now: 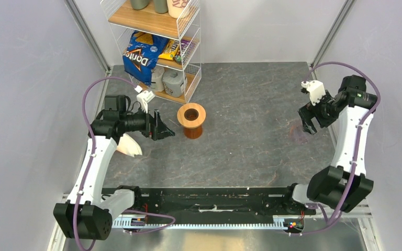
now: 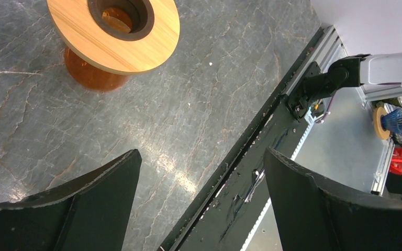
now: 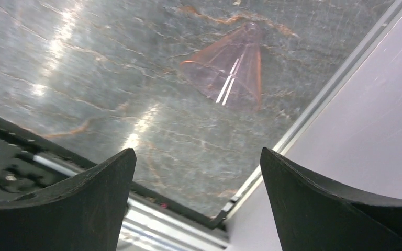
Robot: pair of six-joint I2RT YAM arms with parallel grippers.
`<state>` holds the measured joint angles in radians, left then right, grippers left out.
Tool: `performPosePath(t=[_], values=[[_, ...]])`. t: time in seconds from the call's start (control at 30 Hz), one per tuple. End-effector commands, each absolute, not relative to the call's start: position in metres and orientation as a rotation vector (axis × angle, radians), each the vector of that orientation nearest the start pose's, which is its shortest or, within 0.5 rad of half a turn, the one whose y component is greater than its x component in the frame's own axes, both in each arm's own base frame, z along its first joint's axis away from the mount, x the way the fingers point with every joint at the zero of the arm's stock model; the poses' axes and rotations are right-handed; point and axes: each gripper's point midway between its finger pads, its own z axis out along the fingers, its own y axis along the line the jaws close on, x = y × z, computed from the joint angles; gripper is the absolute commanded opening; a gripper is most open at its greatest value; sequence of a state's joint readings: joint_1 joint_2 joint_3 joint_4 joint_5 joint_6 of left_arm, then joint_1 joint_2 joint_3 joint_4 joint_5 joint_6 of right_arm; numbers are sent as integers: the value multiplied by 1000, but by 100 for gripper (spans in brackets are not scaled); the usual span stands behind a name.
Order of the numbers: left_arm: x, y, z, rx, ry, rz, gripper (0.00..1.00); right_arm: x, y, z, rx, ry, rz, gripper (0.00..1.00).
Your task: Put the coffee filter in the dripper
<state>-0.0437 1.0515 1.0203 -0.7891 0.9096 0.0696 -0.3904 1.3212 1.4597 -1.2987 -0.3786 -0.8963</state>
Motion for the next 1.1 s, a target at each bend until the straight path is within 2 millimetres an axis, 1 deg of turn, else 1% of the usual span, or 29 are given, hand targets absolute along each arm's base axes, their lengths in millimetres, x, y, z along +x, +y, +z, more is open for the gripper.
performPosePath(t=[0.0,0.1,0.17,0.27,0.5,0.7,0.77,0.87,0.97,1.0,1.07], values=[[224,-147,256,639,2057,-1011,94,305,-99,214,-1087,2240,-66,97],[224,-146,257,637,2066,-1005,94,319,-107,202,-1220,2164,-102,97],[227,-144,254,622,2088,-984,94,320,-108,190,-1320,2129,-99,97],[226,-143,254,613,2098,-982,93,321,-107,171,-1399,2101,-73,97],[227,-142,254,562,2141,-990,93,332,-117,135,-1416,2115,-94,97],[227,-141,252,537,2183,-993,93,342,-121,116,-1414,2100,-109,97],[227,-140,253,534,2192,-992,93,344,-123,109,-1421,2111,-100,95],[229,-139,253,530,2203,-983,93,348,-125,101,-1427,2117,-88,87],[230,-138,254,528,2209,-973,92,350,-124,100,-1422,2114,-71,70],[231,-137,253,525,2211,-969,92,350,-123,100,-1421,2111,-67,63],[231,-137,253,528,2212,-963,92,347,-120,101,-1430,2108,-53,53]])
